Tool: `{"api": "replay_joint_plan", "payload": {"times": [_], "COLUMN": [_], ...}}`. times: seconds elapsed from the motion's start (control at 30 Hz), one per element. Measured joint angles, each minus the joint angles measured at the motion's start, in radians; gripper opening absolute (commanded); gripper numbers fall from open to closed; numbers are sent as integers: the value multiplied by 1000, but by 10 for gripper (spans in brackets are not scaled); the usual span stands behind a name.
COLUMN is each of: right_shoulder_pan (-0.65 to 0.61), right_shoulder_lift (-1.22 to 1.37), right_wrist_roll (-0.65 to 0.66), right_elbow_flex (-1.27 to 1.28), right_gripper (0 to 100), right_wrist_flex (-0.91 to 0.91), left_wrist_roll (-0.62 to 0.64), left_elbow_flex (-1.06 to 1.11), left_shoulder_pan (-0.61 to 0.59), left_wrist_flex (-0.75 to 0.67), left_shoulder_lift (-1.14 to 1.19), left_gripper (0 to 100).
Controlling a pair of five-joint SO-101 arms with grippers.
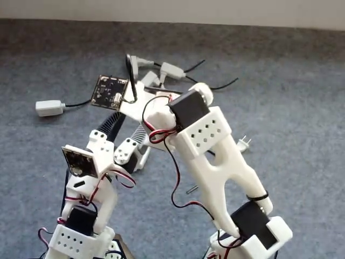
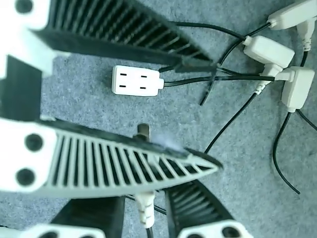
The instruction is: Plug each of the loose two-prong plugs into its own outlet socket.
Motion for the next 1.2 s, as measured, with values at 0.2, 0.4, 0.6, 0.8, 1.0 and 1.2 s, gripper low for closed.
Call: {"api": "replay_joint_plan", "payload": {"times": [0.2,0.4,0.6,0.8,1.0,1.2], "right_shoulder_pan": [2,5,3,35,150,310], "right_shoulder_lift": [0,2,-98,-110,-110,-112], "right_wrist_roll": [2,2,-5,-5,-2,-2], "right_elbow_flex": [-89,-183,-321,-299,-195,-74], "right_gripper": [11,11,11,11,16,123], "right_wrist_flex": [2,5,3,3,3,3], "left_wrist_roll": [0,0,-14,-15,-15,-15], "left_elbow_flex": [-2,-2,32,34,34,34], "left_shoulder_pan": [-2,-3,5,11,-15,-28], "left_wrist_flex": [-2,-2,37,43,43,43], "left_shoulder_lift": [-3,-3,5,18,20,20], "left_gripper": [221,221,221,221,223,224]}}
